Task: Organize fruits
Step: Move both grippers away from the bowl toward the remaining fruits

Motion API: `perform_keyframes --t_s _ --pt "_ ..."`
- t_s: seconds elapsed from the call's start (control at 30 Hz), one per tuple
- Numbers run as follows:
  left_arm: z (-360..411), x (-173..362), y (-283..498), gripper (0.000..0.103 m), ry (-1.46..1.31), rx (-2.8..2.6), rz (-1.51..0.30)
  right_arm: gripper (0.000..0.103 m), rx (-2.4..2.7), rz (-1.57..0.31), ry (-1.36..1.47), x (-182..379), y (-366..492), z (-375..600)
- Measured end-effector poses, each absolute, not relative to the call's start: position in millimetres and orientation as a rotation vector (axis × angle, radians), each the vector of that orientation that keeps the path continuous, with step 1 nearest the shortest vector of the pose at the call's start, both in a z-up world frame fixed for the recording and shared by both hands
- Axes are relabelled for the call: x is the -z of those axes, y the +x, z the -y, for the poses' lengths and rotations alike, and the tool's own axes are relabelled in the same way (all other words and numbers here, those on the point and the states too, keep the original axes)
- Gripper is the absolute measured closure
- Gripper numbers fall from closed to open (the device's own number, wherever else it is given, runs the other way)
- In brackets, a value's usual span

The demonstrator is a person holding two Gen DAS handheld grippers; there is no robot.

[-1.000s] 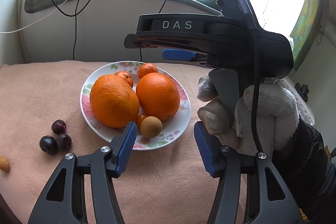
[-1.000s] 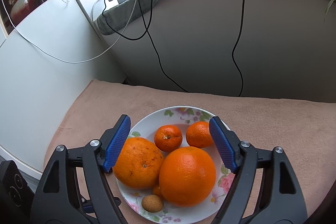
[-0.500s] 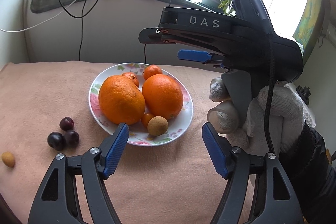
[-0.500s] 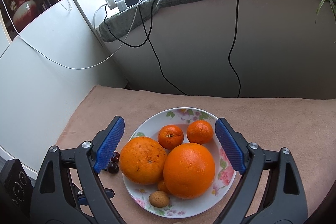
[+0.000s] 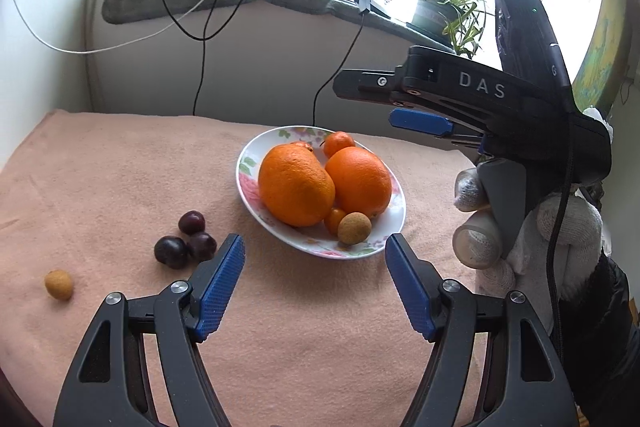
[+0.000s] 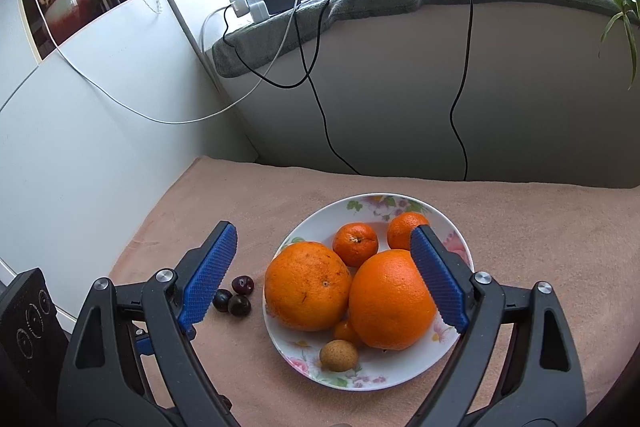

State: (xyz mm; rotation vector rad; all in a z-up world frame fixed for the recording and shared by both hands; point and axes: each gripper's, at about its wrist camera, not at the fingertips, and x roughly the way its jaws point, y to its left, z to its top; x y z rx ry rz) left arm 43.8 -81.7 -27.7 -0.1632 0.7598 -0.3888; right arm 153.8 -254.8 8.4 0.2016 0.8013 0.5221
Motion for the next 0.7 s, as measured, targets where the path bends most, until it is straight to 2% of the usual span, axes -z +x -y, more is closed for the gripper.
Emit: perform_keyframes --t_s 0.7 --pt "-28 42 26 0.03 -0.217 0.145 -0.762 0.012 -0.682 -0.758 -0.041 -6 85 173"
